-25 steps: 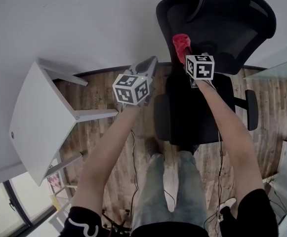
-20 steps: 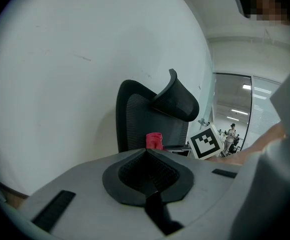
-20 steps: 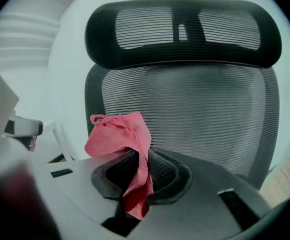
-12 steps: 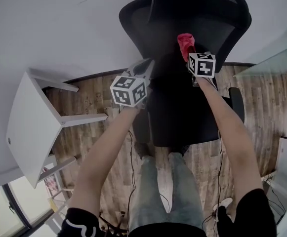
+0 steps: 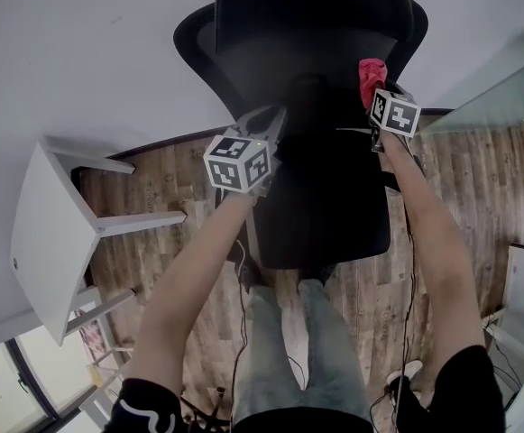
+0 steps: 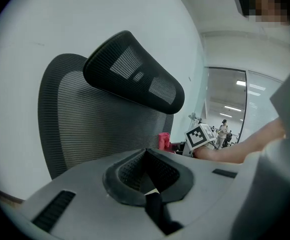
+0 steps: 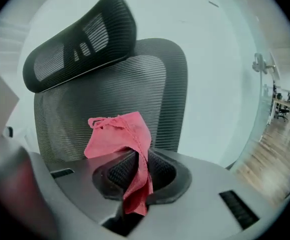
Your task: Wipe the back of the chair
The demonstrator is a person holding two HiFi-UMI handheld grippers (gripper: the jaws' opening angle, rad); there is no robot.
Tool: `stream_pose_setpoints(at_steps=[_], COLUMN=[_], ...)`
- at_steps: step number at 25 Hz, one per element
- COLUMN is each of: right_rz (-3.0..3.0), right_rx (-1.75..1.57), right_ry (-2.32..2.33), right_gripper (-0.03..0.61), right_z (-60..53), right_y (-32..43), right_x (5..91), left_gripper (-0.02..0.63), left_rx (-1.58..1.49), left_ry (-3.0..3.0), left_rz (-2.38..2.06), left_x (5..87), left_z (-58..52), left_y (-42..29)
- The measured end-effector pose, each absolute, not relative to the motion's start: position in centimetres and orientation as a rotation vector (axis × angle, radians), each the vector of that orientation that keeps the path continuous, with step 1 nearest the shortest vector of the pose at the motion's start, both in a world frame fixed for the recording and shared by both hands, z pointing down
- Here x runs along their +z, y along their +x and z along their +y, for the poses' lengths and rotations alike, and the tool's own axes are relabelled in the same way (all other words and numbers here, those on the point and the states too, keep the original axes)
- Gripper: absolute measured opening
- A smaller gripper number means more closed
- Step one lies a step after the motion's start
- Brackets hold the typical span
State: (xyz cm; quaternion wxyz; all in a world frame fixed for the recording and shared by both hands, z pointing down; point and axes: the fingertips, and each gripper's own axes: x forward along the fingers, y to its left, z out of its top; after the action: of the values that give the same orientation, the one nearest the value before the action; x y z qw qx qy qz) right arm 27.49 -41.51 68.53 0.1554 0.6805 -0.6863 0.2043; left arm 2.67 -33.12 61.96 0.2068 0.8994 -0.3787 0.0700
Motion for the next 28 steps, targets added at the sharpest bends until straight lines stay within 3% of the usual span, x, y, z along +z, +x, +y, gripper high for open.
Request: stream_pose_setpoints(at_steps=[8,14,28], right_rz=[-1.859,-1.887,-2.263], right_rx=[0.645,0.622,0.619], right_ry=[2.051,2.062,1.707], right_gripper=[0.067,0.066,0.067], right_z=[-40.4,-39.0,-36.5], right_y=[34.8,35.2,15.6], right_x=[69.2,68.8,70.3], left_gripper=[0.025,0.025,0.025], left_rx=[0.188,0.181,0.195], left_ry=[2.505,2.509,2.417], left_rz=[-1.035,-1.038,-1.136], left_x=[62.4,62.2,66.4], left_z=[-33.1,-33.5,-32.4], left_y=[6.6,6.9,-3.2])
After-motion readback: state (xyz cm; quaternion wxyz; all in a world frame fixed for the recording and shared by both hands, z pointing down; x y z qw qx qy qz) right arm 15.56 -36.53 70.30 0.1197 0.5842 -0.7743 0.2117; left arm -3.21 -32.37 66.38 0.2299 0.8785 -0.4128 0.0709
